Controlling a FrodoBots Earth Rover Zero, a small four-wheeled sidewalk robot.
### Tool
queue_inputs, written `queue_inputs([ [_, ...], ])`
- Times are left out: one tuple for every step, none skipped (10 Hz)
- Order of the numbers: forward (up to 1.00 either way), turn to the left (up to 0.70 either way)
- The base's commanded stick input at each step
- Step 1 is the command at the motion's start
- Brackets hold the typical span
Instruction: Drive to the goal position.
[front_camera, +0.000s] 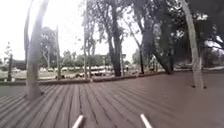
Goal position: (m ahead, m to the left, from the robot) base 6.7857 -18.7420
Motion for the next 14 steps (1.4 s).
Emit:
queue_inputs([
  [0.7,-0.33],
  [0.75,-0.33],
  [0.87,-0.33],
  [0.87,-0.33],
  [0.87,-0.33],
  [0.94,-0.35],
  [1.0,-0.38],
  [0.98,-0.37],
  [0.98,-0.37],
  [0.98,-0.37],
  [0.97,-0.36],
  [0.98,-0.37],
  [0.98,-0.37],
  [0.98,-0.37],
])
